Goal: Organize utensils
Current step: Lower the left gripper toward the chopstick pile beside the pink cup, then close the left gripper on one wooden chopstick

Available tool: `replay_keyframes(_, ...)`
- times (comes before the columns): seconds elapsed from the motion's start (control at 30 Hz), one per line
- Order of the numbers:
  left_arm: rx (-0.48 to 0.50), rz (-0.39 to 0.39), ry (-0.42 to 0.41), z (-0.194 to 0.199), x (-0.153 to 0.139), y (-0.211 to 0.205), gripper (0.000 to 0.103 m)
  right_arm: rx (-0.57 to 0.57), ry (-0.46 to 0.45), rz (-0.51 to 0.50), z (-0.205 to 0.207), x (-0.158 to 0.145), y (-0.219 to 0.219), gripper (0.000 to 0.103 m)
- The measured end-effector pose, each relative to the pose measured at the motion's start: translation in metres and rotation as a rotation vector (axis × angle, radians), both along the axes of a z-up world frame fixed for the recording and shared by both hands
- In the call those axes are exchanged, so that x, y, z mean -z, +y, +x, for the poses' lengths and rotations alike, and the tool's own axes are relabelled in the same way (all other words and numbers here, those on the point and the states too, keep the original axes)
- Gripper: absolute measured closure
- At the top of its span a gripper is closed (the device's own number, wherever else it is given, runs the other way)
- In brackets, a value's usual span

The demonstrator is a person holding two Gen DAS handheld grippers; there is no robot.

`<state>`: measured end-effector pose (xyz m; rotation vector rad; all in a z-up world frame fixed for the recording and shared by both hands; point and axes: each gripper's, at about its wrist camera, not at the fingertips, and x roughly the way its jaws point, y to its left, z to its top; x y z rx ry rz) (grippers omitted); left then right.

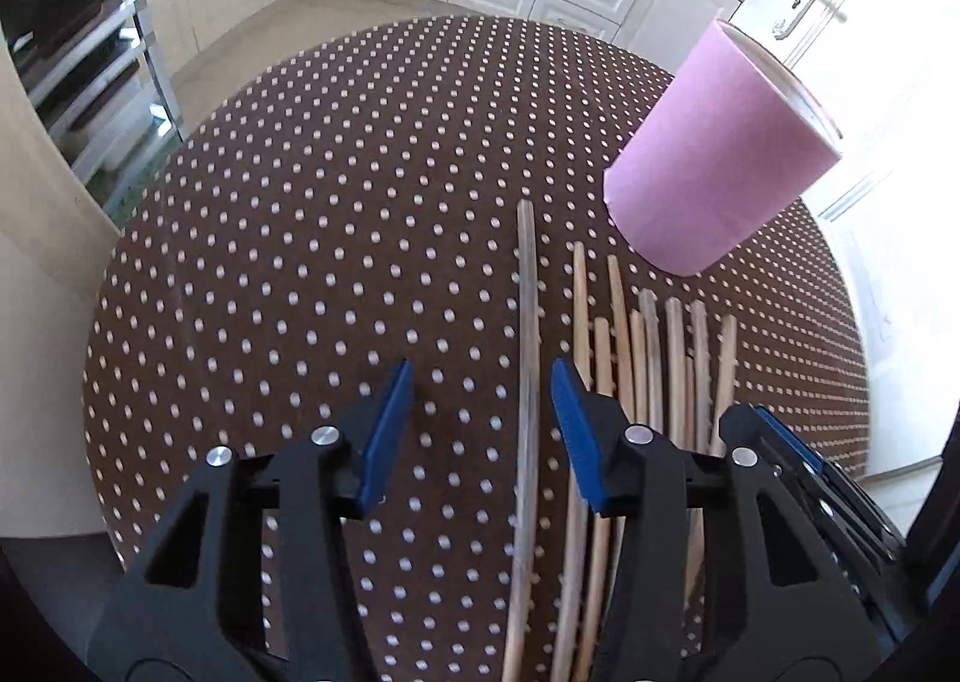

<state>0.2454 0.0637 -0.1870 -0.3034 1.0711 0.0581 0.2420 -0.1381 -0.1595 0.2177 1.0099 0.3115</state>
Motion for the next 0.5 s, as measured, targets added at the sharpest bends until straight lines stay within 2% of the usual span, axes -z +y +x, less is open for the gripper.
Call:
replay_keyframes(0.33,0.046,0.070,-0.024,0.012,0.001,-0.012,0.070,0.014,0.028,0.021,0.007,0.007,0.002,0.090)
replay_keyframes(0.4,0.052,0.115,-0.025,0.013,0.003,-0.017,0.076,0.019,0.034,0.034,0.008,0.008,-0.002,0.093)
replay_keyframes(0.5,0.067,0.136,-0.032,0.012,0.003,-0.020,0.077,0.025,0.042,0.064,0.009,0.009,-0.007,0.095)
